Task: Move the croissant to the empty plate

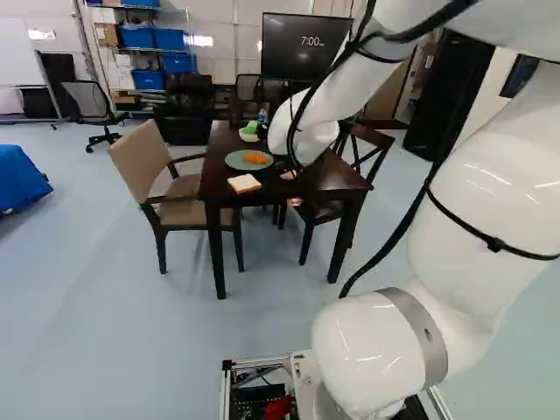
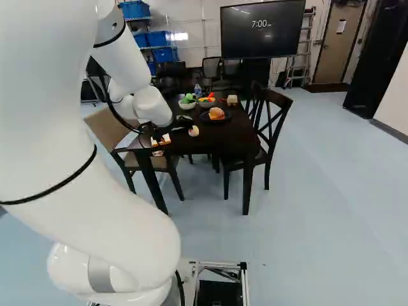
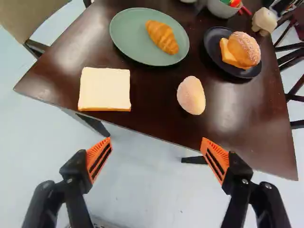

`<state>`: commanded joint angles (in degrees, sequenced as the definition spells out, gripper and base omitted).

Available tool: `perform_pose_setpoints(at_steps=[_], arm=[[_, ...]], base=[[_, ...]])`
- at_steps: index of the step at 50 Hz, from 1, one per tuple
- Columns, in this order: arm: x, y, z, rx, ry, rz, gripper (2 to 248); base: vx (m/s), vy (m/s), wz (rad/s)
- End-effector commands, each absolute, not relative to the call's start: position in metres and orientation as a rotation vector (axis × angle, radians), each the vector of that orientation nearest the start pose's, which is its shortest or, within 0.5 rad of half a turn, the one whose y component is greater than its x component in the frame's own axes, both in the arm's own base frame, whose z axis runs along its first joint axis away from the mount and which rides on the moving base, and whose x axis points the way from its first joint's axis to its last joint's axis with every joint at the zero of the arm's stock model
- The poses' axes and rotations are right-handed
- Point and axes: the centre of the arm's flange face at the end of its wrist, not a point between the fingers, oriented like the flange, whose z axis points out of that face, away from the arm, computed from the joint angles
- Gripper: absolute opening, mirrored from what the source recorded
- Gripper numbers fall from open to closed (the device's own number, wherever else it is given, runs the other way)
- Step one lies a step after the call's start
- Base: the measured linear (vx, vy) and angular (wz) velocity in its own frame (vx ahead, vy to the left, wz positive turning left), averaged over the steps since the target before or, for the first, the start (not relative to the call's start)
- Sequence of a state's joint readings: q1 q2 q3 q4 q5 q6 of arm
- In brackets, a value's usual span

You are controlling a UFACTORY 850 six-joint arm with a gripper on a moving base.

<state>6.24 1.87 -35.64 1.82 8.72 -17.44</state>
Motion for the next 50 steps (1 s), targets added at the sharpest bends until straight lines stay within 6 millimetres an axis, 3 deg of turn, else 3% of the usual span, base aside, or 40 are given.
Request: perform_pose_setpoints(at_steps=[50], arm=[[0.324,0.010,0.389,-2.698,-0.158,-1.665,247]], base=[[0.000,0.000,0.000]])
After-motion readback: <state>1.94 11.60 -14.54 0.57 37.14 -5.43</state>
